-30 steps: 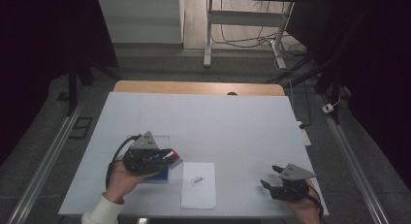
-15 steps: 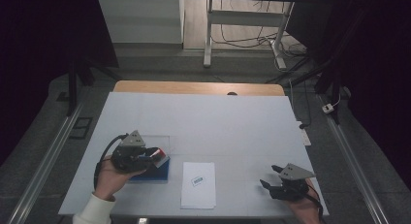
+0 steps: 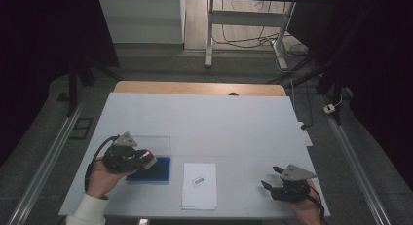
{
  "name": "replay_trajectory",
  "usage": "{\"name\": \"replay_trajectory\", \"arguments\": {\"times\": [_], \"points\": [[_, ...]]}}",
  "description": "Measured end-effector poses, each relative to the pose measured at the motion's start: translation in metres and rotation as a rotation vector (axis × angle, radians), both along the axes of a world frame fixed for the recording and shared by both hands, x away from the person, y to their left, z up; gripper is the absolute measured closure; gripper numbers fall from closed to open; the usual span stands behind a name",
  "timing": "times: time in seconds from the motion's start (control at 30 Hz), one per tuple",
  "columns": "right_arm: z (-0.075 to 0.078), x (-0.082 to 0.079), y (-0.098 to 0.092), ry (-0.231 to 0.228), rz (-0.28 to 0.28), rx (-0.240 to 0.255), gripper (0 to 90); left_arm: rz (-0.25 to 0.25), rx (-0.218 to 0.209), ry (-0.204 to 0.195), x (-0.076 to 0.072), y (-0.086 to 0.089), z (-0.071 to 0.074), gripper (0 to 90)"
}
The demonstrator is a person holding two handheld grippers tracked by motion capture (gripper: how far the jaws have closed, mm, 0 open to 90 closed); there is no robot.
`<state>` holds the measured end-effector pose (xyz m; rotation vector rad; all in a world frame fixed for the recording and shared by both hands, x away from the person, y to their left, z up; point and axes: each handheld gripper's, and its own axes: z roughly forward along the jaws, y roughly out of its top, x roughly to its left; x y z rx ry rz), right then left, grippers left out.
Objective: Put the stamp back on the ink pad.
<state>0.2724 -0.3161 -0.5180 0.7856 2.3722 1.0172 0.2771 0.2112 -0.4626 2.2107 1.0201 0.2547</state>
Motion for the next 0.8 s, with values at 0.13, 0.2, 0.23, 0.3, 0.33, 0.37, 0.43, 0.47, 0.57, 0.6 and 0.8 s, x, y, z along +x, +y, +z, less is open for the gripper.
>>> {"name": "replay_trajectory", "arguments": {"times": [0.13, 0.2, 0.23, 0.3, 0.33, 0.37, 0.43, 0.47, 0.57, 0.6, 0.8], "points": [[0.0, 0.0, 0.0, 0.001, 0.0, -0.003, 30.0, 0.001, 0.018, 0.024, 0.001, 0.0, -0.007, 69.7], [0.0, 0.0, 0.0, 0.0, 0.002, -0.003, 30.1, -0.004, 0.034, 0.036, 0.002, -0.001, -0.01, 69.7], [0.0, 0.0, 0.0, 0.0, 0.002, -0.003, 30.1, -0.006, 0.041, 0.041, 0.002, -0.002, -0.012, 69.7], [0.0, 0.0, -0.001, 0.002, 0.001, -0.003, 30.2, -0.008, 0.045, 0.047, 0.002, -0.002, -0.013, 69.6], [0.0, 0.0, -0.001, 0.003, 0.001, 0.0, 30.2, -0.009, 0.053, 0.055, 0.003, -0.003, -0.016, 69.6], [0.0, 0.0, -0.001, 0.003, 0.002, -0.003, 30.2, -0.011, 0.062, 0.059, 0.004, -0.004, -0.017, 69.6], [0.0, 0.0, -0.001, 0.003, 0.004, -0.005, 30.2, -0.007, 0.072, 0.064, 0.005, -0.005, -0.02, 69.6], [0.0, 0.0, 0.0, 0.004, 0.001, -0.005, 30.2, -0.008, 0.078, 0.068, 0.005, -0.006, -0.021, 69.6], [0.0, 0.0, -0.001, 0.003, 0.002, -0.002, 30.2, -0.006, 0.101, 0.068, 0.005, -0.008, -0.024, 69.6], [0.0, 0.0, -0.001, 0.003, 0.001, -0.005, 30.2, -0.006, 0.102, 0.065, 0.005, -0.009, -0.025, 69.6], [0.0, 0.0, 0.0, 0.004, 0.001, -0.003, 30.2, -0.007, 0.098, 0.061, 0.005, -0.009, -0.026, 69.1]]}}
